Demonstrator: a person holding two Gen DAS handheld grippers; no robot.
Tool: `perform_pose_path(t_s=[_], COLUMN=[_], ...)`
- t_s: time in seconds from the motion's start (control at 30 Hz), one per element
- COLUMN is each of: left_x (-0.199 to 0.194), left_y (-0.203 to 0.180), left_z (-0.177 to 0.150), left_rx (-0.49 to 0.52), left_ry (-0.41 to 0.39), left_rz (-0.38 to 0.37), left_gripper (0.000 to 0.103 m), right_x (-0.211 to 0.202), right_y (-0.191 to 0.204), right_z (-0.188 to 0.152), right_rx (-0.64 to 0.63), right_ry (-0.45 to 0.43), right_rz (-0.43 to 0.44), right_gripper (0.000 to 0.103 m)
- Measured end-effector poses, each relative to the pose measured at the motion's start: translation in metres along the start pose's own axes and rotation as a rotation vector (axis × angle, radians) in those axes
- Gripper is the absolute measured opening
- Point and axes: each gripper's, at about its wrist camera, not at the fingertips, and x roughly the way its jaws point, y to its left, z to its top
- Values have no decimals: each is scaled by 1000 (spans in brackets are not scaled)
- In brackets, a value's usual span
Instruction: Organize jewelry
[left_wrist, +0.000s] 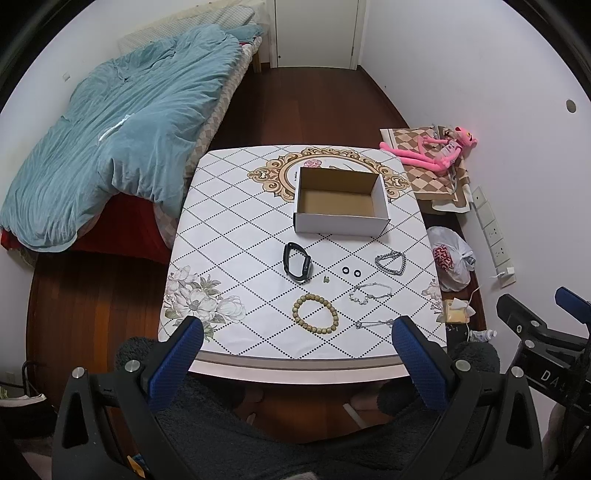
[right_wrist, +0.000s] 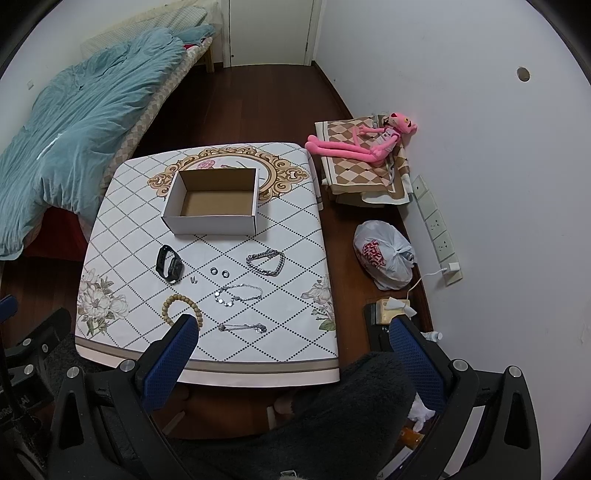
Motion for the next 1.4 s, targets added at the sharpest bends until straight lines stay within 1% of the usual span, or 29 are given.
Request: perform_pose_path(t_s=[0.27, 0.37, 0.43, 0.5, 0.57, 0.77, 0.93, 1.03, 1.1, 1.17, 1.23, 1.3, 1.33, 1.37, 1.4], left_x=[5, 24, 39, 59, 76, 147, 196, 219, 232, 243, 252, 260, 263, 267, 270], left_y=[-2, -3, -1, 0, 2, 4, 8, 9, 10, 10, 11, 11, 11, 11, 11], left_z=[-1, 0, 1, 4, 4, -2, -18, -28, -31, -34, -35, -37, -37, -37, -38], left_rx=[1, -4, -6, -2, 7, 47, 48, 33, 22, 11, 3, -5, -4, -2, -1], left_ry=[7, 25, 27, 24, 39, 149, 258, 306, 333, 350, 366, 377, 376, 378, 380], left_rz=[-3, 0, 17, 50, 78, 111, 92, 62, 48, 31, 21, 5, 5, 3, 0], left_gripper=[103, 103, 103, 103, 103, 103, 103, 102, 98, 81, 73, 69, 64, 55, 50], right_x=[3, 15, 28, 45, 66, 141, 199, 221, 235, 244, 250, 256, 258, 259, 260], right_y=[-1, -3, -5, -6, -8, -6, -2, -2, -2, -1, 1, 5, 6, 8, 11], right_z=[1, 2, 2, 2, 1, -10, -29, -40, -47, -53, -60, -65, -68, -70, -71], right_rx=[18, 38, 55, 69, 83, 82, 90, 102, 108, 117, 123, 125, 128, 129, 127], right_ry=[-6, -3, 6, 27, 53, 164, 273, 311, 328, 338, 331, 330, 328, 321, 314], right_rz=[0, -6, -8, -14, -10, -12, 5, 23, 31, 49, 61, 67, 77, 90, 96], right_gripper=[103, 103, 103, 103, 103, 103, 103, 102, 99, 95, 90, 82, 80, 78, 75])
